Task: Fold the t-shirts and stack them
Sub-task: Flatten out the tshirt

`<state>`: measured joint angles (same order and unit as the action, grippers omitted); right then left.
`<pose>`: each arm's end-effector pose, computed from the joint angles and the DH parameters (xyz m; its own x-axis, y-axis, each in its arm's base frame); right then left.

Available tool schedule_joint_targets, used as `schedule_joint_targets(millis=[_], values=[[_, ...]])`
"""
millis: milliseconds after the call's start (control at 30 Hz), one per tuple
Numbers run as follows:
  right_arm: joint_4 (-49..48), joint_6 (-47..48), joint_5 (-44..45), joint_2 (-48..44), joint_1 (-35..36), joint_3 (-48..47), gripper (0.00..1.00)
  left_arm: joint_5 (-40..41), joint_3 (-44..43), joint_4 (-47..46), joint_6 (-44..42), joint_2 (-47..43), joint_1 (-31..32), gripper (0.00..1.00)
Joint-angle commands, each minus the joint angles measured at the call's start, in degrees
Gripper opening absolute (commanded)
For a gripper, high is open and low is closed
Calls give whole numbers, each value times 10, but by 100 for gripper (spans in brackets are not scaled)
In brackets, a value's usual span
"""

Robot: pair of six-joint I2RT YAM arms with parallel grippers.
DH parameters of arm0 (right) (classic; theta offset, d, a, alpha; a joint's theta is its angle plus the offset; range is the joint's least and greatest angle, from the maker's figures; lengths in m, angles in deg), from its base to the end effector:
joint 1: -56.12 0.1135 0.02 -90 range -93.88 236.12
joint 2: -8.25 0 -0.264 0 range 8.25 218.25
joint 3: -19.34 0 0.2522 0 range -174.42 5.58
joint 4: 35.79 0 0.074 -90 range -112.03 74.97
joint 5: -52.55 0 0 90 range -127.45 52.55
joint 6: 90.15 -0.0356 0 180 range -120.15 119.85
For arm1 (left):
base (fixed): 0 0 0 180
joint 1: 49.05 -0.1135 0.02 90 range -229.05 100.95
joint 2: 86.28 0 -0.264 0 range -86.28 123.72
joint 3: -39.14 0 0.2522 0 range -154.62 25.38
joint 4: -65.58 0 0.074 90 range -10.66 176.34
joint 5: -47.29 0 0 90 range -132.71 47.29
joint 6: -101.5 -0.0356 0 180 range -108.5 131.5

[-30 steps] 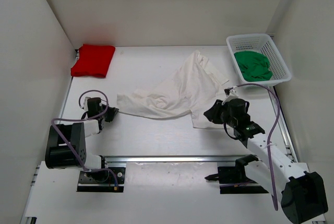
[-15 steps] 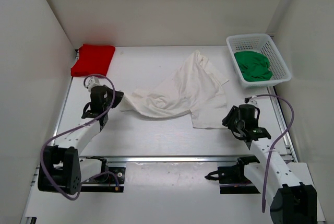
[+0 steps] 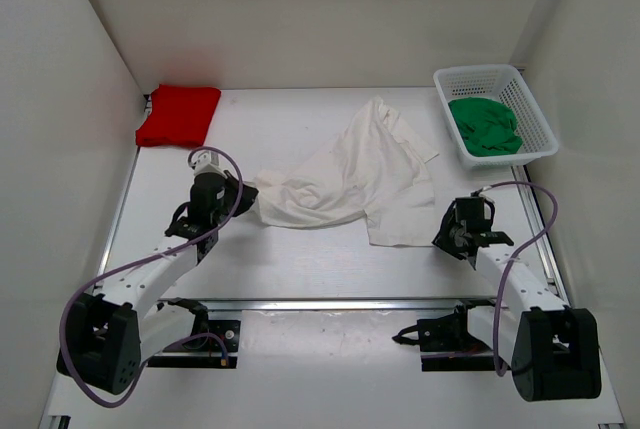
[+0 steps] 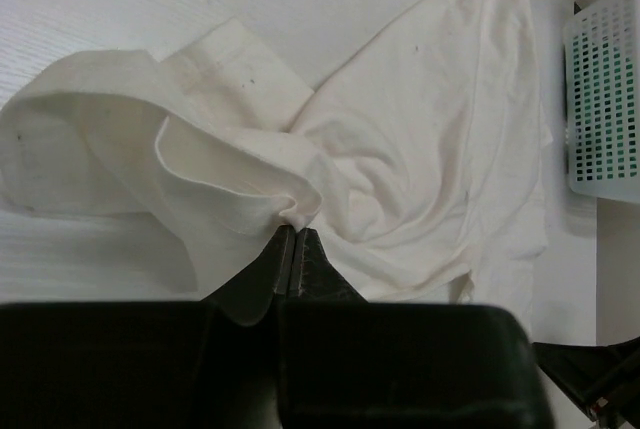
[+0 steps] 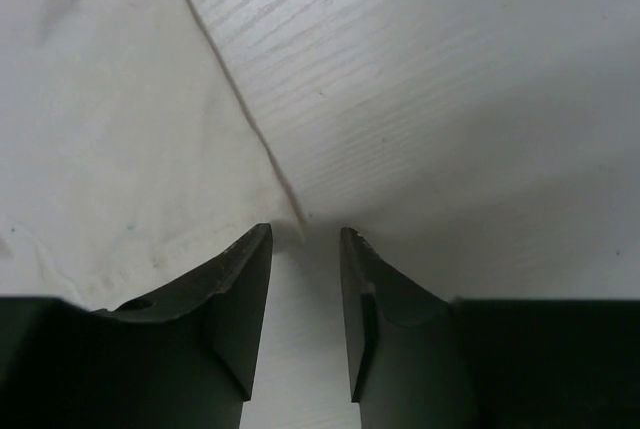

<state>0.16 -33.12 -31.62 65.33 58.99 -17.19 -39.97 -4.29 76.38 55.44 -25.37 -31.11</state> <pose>0.1730 0.0051 0.1553 -0.6954 0.5072 -0.5091 0.4584 0.8586 0.2293 0.2181 -0.0688 0.2165 -0.5103 -0.5633 -0.6498 -0.1201 0.7949 -0.5948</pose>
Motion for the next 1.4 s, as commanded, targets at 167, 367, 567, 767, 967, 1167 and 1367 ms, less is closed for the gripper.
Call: schedule_joint_targets(millis=[167,367,567,767,967,1167,1367], values=[[-27,-5,-53,35,0,1,20,-22,2,-2,-4,-10,-4,0],[-42,-9,-67,37,9,-2,0,-18,-3,-1,-6,-10,1,0],[8,-4,-3,-50,77,-135,0,-37,-93,50,-38,6,14,0],[110,68,160,-65,199,-477,0,-130,-350,165,-65,14,-41,0],[156,195,310,44,340,-812,0,-227,-573,241,-46,26,-195,0],[131,368,364,209,440,-1132,0,-252,-675,277,-31,47,-265,0],[-30,527,369,273,434,-1145,0,-203,-733,308,-51,65,-266,0]])
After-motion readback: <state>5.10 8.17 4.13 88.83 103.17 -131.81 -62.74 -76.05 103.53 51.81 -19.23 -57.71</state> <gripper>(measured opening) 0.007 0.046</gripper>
